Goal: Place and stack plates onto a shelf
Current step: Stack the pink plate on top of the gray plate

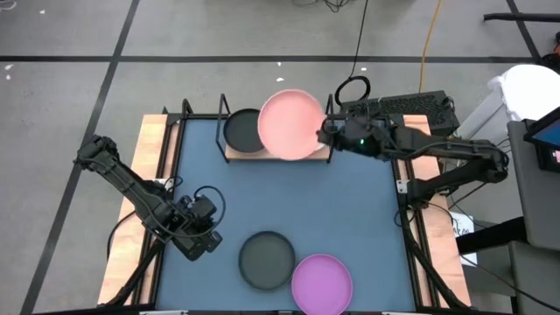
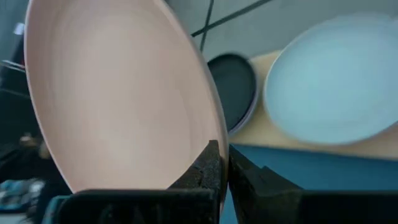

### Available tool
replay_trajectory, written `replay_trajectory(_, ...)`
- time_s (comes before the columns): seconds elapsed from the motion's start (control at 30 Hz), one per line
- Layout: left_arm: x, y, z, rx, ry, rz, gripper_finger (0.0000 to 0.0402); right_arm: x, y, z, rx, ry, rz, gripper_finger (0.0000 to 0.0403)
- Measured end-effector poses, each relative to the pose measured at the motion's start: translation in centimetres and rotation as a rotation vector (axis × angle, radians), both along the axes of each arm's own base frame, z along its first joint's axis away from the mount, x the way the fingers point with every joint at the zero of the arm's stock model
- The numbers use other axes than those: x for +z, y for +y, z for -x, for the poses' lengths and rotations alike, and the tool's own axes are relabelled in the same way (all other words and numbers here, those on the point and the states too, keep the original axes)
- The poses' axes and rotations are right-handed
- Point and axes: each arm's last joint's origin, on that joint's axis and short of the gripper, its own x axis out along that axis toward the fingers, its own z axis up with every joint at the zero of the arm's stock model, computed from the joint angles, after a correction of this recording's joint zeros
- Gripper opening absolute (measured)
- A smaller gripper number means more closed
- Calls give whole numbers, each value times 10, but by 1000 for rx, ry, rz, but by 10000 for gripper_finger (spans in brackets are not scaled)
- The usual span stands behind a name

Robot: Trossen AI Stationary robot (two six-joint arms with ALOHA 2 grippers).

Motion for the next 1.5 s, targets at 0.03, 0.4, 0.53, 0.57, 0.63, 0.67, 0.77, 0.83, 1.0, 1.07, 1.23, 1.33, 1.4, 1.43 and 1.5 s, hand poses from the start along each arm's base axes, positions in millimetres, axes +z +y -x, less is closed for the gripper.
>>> replay_trajectory(0.03,0,0,0,-3,1,-2,76,5,-3,2,-7,14,10,0)
replay_trajectory(0.4,0,1,-1,-2,-1,-1,76,38,-36,16,-31,-19,75,0)
replay_trajectory(0.53,0,1,-1,-2,-1,-1,76,39,-46,19,-62,-7,90,0)
replay_trajectory(0.57,0,1,-1,-2,-1,-1,76,38,-49,19,-70,3,94,0)
replay_trajectory(0.63,0,1,-1,-8,0,-4,76,35,-55,17,-82,33,102,0)
replay_trajectory(0.67,0,1,-1,-12,1,-5,76,31,-59,16,-86,60,100,0)
replay_trajectory(0.77,0,1,-1,-29,5,-13,76,21,-67,6,-84,115,95,0)
replay_trajectory(0.83,0,1,-2,-29,5,-14,76,13,-72,-1,-69,146,82,0)
replay_trajectory(1.0,0,1,-2,-17,2,-8,76,-12,-85,-22,-38,239,50,0)
replay_trajectory(1.07,0,1,-2,-13,1,-7,76,-21,-89,-29,-27,272,52,1)
replay_trajectory(1.23,0,1,-2,-10,0,-5,76,-38,-96,-41,7,352,68,1)
replay_trajectory(1.33,0,1,-2,3,-3,1,76,-40,-97,-44,10,356,75,2)
replay_trajectory(1.4,0,1,-2,7,-9,9,76,-39,-97,-43,-8,349,80,2)
replay_trajectory(1.43,0,0,-3,7,-14,16,76,-39,-98,-43,-20,350,86,2)
replay_trajectory(1.5,1,-1,-4,4,-25,28,76,-38,-100,-39,-30,369,85,3)
